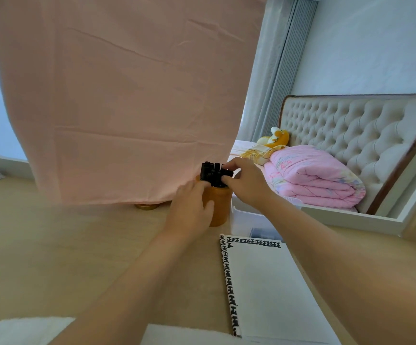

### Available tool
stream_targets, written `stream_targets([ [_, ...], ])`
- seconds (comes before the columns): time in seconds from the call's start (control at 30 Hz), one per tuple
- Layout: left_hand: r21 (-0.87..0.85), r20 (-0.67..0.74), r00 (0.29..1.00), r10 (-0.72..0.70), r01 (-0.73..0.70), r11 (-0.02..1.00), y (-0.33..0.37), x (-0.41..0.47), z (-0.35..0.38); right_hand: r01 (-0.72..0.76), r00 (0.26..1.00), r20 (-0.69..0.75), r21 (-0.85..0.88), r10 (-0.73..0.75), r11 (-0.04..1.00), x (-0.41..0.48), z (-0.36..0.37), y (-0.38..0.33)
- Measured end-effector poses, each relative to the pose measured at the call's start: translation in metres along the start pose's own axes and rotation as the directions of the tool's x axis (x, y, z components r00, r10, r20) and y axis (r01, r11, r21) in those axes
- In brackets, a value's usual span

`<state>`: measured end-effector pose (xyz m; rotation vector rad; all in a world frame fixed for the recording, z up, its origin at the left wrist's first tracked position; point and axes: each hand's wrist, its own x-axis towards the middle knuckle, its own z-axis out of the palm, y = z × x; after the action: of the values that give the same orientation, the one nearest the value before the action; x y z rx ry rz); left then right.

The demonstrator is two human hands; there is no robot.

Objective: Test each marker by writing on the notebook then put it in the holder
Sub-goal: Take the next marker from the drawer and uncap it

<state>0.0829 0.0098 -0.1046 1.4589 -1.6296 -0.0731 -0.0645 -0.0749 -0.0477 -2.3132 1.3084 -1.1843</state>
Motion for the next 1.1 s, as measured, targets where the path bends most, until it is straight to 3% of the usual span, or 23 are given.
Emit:
stream_targets([
  [0.13,0.022,-0.119,0.993,-0.007,0.009,1.000,0.010,0.039,-0.004,-0.025,1.000,0.009,-0.042,0.026,0.999,0.000,-0.020,0.011],
  [0.23,0.050,-0.079,0.997,0.006,-0.002,0.999,0.020,0.061,-0.003,-0.088,0.966,0.219,-0.214,0.136,0.973,0.003,-0.042,0.030],
  [0.37,0.153,0.073,0.997,0.003,-0.014,0.988,0.028,0.080,0.005,-0.119,0.740,0.571,-0.409,0.355,0.905,-0.001,-0.060,0.049],
  [0.43,0.213,0.168,0.985,-0.030,-0.006,0.977,0.026,0.085,0.011,-0.089,0.652,0.632,-0.485,0.419,0.870,-0.003,-0.062,0.055],
  [0.5,0.219,0.217,0.975,-0.048,-0.001,0.976,0.022,0.089,0.016,-0.076,0.613,0.649,-0.520,0.451,0.851,-0.003,-0.063,0.060],
  [0.6,0.162,0.191,0.981,-0.036,0.004,0.987,0.018,0.091,0.020,-0.062,0.579,0.650,-0.567,0.493,0.821,0.001,-0.059,0.069],
  [0.7,0.218,0.127,0.992,0.013,-0.041,0.975,0.018,0.087,0.024,0.003,0.570,0.637,-0.633,0.519,0.774,0.005,-0.053,0.076],
  [0.77,0.253,0.009,0.991,0.137,-0.135,0.958,0.022,0.079,0.023,0.020,0.581,0.630,-0.644,0.515,0.765,0.006,-0.050,0.077],
  [0.87,0.190,-0.095,0.923,0.373,-0.351,0.917,0.033,0.058,0.025,0.020,0.587,0.616,-0.660,0.525,0.751,0.007,-0.048,0.076],
  [0.97,0.078,0.021,0.872,0.488,-0.488,0.869,0.037,0.034,0.038,0.044,0.576,0.621,-0.672,0.531,0.739,0.007,-0.048,0.077],
  [1.1,-0.036,0.206,0.886,0.416,-0.418,0.908,0.024,0.012,0.057,0.071,0.581,0.635,-0.662,0.509,0.746,0.004,-0.048,0.079],
])
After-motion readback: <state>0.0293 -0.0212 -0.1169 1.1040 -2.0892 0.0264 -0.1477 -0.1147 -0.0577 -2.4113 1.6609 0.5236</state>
